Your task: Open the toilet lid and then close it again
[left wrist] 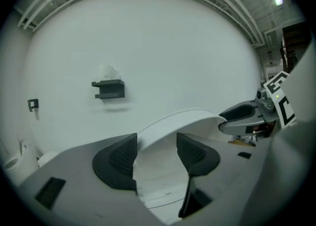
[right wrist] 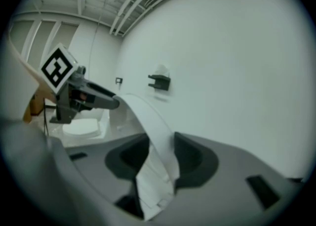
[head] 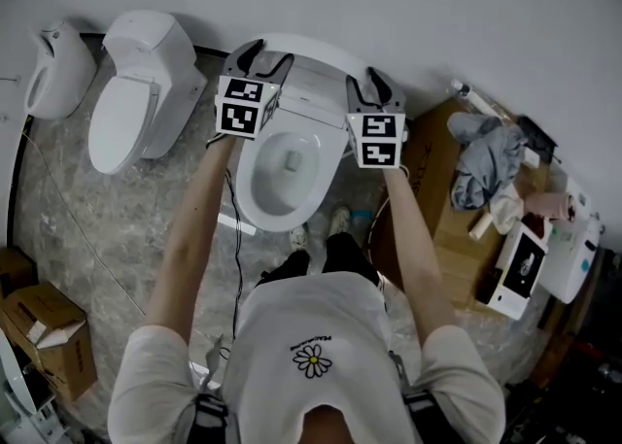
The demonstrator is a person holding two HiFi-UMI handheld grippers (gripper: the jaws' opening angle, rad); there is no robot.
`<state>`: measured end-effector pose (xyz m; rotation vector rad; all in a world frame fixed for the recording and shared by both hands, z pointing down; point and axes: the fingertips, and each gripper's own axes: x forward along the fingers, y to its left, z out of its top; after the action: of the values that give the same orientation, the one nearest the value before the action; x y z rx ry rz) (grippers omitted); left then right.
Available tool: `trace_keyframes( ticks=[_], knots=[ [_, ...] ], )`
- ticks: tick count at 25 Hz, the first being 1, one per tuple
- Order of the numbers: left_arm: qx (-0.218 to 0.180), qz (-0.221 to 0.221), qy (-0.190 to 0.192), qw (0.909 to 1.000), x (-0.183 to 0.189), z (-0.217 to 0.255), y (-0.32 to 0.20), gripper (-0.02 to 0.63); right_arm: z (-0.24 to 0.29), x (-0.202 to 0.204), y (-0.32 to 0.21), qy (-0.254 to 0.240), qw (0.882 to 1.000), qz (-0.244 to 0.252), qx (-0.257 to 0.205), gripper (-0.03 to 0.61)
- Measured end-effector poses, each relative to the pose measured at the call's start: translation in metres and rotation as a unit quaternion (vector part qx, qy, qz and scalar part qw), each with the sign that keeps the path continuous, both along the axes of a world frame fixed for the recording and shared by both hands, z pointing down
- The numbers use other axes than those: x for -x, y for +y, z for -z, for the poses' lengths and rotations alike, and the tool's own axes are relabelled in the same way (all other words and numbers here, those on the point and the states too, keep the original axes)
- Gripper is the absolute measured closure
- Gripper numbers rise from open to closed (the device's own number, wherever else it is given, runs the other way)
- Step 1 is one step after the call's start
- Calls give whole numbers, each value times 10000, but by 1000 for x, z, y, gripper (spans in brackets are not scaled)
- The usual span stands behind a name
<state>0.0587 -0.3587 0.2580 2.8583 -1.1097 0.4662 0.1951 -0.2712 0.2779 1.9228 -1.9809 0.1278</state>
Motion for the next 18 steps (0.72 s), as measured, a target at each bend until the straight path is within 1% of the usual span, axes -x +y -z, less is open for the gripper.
trace_keyframes(
  ticks=[4,7,8,10,13,16,18],
  knots=[
    [30,-9,-130,9999,17,-12,29,347,-10,18,28,120,9999,13,62,414],
    [-55,-104,-406,9991,30,-21,46,347,-16,32,44,197,9997,139,83,410],
    [-90,-97,-475,9988,33,-22,50,347,-18,36,48,205,9996,185,86,408],
    [-89,22,-481,9988,38,-25,58,347,-20,41,56,203,9993,286,131,397],
    [2,214,-437,9988,46,-34,72,347,-28,51,75,84,9985,445,316,382],
    [86,322,-549,9979,61,-45,88,347,-36,68,93,-222,9967,631,452,370],
    [173,365,-646,9971,70,-52,100,347,-43,77,104,-245,9957,721,519,368]
  ],
)
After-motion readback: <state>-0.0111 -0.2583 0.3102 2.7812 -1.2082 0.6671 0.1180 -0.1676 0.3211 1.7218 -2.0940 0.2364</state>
